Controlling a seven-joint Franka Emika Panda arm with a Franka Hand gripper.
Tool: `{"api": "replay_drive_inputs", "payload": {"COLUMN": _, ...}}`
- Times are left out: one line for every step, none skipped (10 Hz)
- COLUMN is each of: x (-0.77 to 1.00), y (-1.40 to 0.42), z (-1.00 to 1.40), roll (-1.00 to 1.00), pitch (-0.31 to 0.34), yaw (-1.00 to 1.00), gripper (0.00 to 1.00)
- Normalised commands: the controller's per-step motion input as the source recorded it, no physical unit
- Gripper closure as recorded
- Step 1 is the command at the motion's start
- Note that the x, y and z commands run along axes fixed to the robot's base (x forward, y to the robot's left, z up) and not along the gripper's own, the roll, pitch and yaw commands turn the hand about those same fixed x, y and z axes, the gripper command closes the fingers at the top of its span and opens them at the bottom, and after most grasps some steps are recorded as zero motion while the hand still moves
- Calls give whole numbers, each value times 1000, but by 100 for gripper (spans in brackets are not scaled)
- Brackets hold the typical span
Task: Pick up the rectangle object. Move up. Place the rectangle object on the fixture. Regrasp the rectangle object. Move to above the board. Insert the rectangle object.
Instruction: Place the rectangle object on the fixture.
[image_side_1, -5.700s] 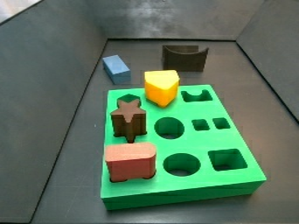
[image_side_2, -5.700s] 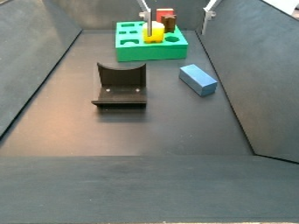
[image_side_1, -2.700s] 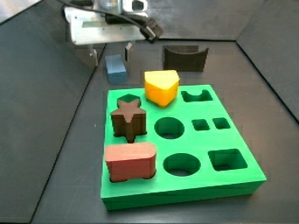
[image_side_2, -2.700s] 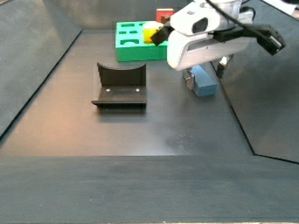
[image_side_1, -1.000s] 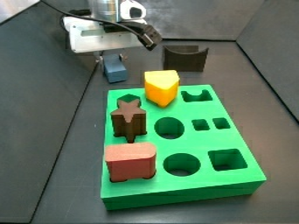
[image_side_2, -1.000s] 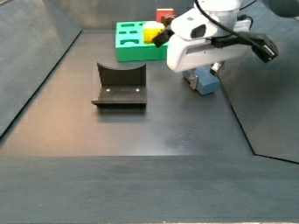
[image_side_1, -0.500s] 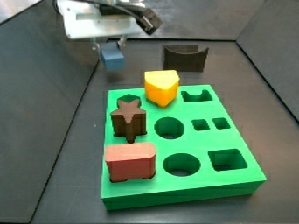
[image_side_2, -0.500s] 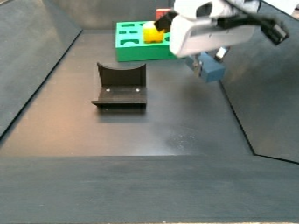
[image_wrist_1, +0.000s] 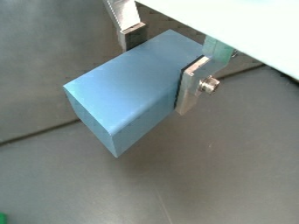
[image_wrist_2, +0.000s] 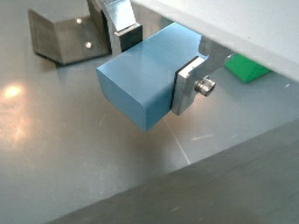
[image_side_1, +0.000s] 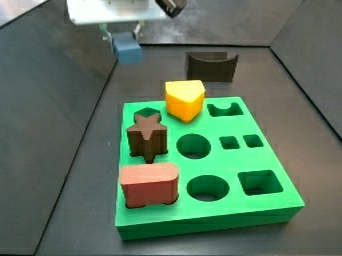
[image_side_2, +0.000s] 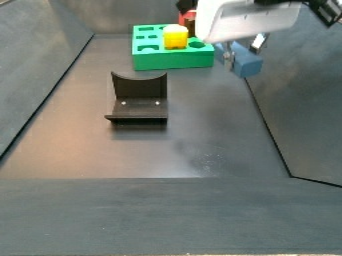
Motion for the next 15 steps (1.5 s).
{"api": "replay_drive_inputs", "payload": {"x": -13, "y": 0, "z": 1000, "roll": -1, "pitch": 28, "yaw": -3, "gripper": 100}}
{"api": "replay_drive_inputs", "payload": {"x": -16, "y": 0, "z": 1000, "roll": -1, "pitch": 32, "yaw": -3, "gripper": 100}}
{"api": "replay_drive_inputs", "payload": {"x": -15, "y": 0, "z": 1000, "roll": -1, "pitch": 35, "yaw": -4, "gripper": 100}}
{"api": "replay_drive_inputs", "payload": {"x": -14, "y": 0, "z": 924, "roll": -1, "pitch": 42, "yaw": -5, "gripper": 100}}
{"api": "replay_drive_inputs", "payload": {"x": -5, "y": 1, "z": 767, "roll": -1, "pitch": 48, "yaw": -6, "gripper": 100}}
{"api": "replay_drive_inputs", "payload": {"x": 1, "y": 1, "z": 610, "roll": -2, "pitch": 59, "yaw": -7, "gripper": 100}}
{"api": "replay_drive_inputs", "payload": {"x": 9, "y": 1, "z": 398, "roll": -2, "pitch": 75, "yaw": -8, "gripper": 100}}
{"api": "replay_drive_inputs", "payload": {"x": 11, "y": 1, "z": 239, "roll": -3, "pitch": 83, "yaw": -8, "gripper": 100}}
{"api": "replay_drive_inputs", "payload": {"x": 1000, "y": 436, "z": -327, "roll": -4, "pitch": -251, "yaw": -1000, "gripper": 100}}
{"api": "replay_drive_inputs", "payload": {"x": 1000, "y": 433, "z": -361, "roll": -9, "pitch": -254, "yaw": -1000, "gripper": 100}}
{"api": "replay_drive_inputs", "payload": {"x": 1000, "y": 391, "z": -345, "roll": -39, "pitch": -258, "yaw": -1000, "gripper": 100}}
{"api": "replay_drive_inputs", "payload": {"x": 1000, "y": 348, "z": -307, "roll": -40, "pitch": -238, "yaw": -954, "gripper": 100}}
{"api": "replay_drive_inputs", "payload": {"x": 1000, "y": 321, "z": -272, "roll": -43, "pitch": -157, "yaw": -703, "gripper": 100}}
{"api": "replay_drive_inputs", "payload": {"x": 1000, "y": 302, "z": -255, "roll": -50, "pitch": -98, "yaw": -477, "gripper": 100}}
{"api": "replay_drive_inputs", "payload": {"x": 1000, "y": 273, "z": -239, "roll": -62, "pitch": -50, "yaw": -269, "gripper": 100}}
